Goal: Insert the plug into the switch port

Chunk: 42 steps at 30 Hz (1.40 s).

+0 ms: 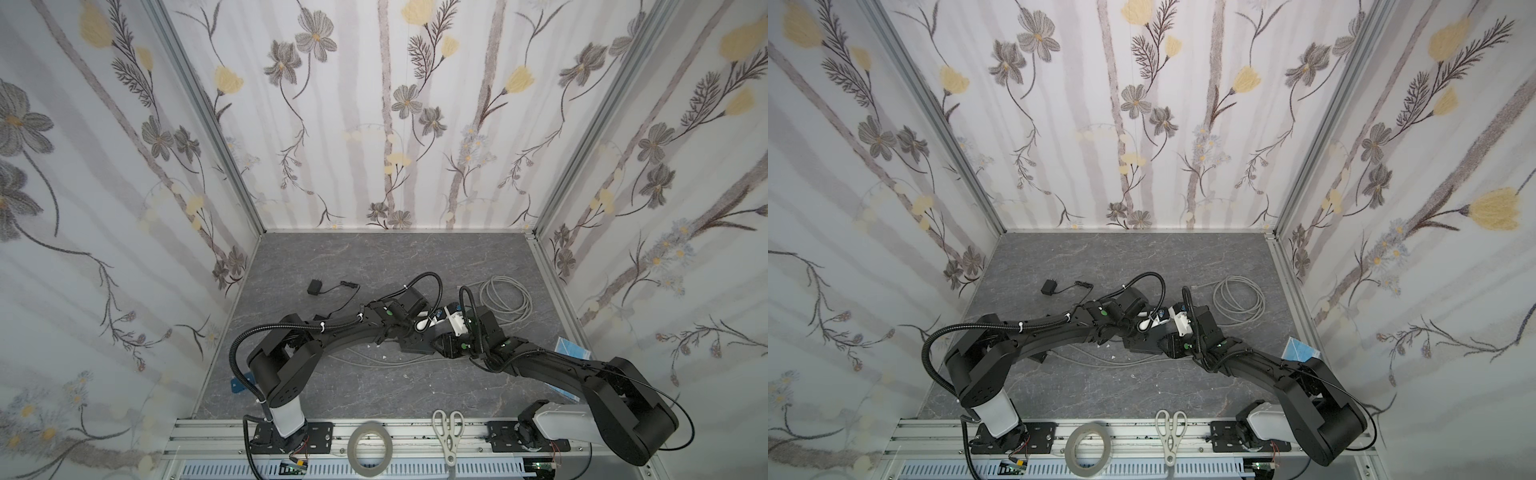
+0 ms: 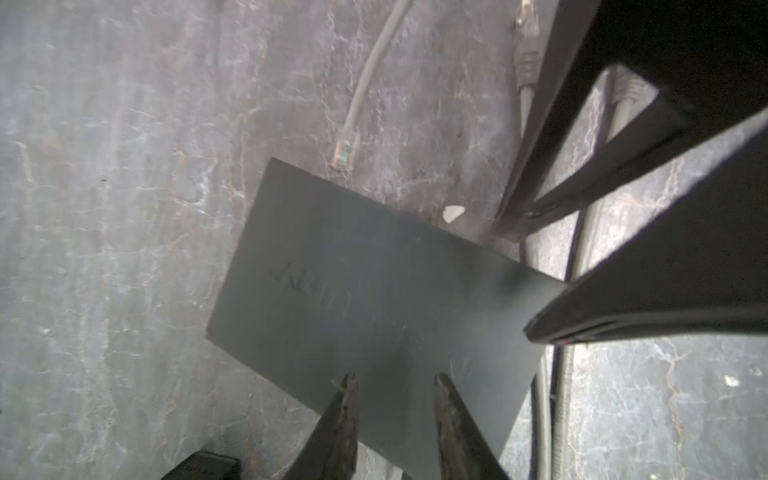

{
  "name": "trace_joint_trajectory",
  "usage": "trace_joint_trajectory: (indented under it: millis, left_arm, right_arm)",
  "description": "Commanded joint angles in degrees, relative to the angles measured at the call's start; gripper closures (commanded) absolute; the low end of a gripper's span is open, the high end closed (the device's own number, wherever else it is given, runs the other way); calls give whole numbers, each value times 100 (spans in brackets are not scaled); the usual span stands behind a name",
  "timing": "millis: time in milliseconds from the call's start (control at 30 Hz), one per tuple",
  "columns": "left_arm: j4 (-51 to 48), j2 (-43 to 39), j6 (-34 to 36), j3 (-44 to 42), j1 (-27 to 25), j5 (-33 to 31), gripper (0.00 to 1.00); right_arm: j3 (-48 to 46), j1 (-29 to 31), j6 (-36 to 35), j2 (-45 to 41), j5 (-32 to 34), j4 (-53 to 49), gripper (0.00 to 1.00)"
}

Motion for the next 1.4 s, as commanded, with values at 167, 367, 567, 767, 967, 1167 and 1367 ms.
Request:
trace_joint_trajectory:
  millis: [167, 367, 567, 767, 967, 1167, 1367]
  left_arm:
    - [782, -1406, -1087, -714, 105, -41, 57]
    - [812, -2950, -2710, -1248, 292, -283, 40]
    - [-84, -4719, -4304, -1225, 400, -241, 26]
    - [-1265, -5937, -4141, -797, 454, -103, 35]
    - [-1549, -6762, -3717, -1297, 501, -513, 40]
    - [-1395, -6837, -3688, -1486, 667, -105, 38]
    - [-1410, -6585, -3749, -1455, 956, 282, 38]
  right_arm:
    - [-57, -104, -36, -183, 14, 256, 58]
    - [101, -316, 51, -31, 308, 176, 55]
    - [353, -311, 240, 608, 62, 418, 54]
    - [374, -80, 671, 1156, -17, 940, 55]
    - [883, 204, 1273, 1780, -248, 1446, 56]
    - [1631, 460, 2234, 2297, -370, 2229, 57]
    - [1513, 785, 2839, 2206, -68, 2883, 57]
